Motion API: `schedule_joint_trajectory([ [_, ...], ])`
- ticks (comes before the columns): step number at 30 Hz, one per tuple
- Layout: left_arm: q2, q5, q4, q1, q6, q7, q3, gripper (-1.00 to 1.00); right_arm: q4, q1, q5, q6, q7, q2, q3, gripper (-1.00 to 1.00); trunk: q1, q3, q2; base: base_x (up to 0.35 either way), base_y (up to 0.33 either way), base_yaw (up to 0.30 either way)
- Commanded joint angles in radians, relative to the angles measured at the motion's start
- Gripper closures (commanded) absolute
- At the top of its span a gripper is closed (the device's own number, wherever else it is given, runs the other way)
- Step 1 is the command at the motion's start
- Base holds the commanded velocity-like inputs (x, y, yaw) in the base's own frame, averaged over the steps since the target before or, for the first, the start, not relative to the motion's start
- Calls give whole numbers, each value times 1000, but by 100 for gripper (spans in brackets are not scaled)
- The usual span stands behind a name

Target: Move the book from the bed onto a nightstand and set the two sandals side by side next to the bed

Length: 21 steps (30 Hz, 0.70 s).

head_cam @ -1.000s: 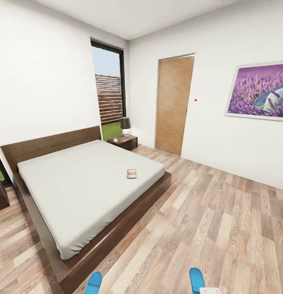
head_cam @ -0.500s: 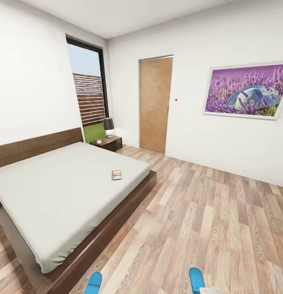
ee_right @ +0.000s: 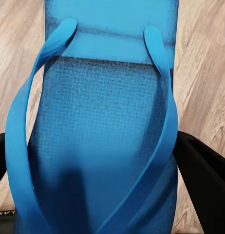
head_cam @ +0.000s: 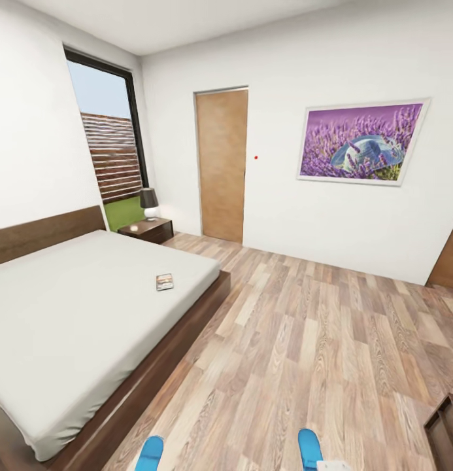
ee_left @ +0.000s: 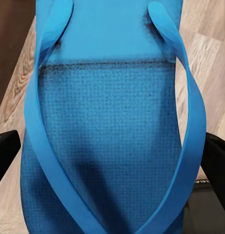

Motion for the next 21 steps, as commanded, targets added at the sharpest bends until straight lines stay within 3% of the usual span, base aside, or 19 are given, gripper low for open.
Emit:
schedule_joint_trajectory([
  [1,1,10,-3,0,6,6,-9,100,1,-1,-12,-4,-2,0,8,100,1,-3,-2,0,0,-216],
  [9,1,10,-3,0,6,6,-9,100,1,-1,-12,-4,1,-1,8,100,1,-11,-2,0,0,-167],
  [21,1,9,-3,0,6,6,-9,100,0,-1,-12,-4,2,-2,8,100,1,-17,-2,0,0,-26],
])
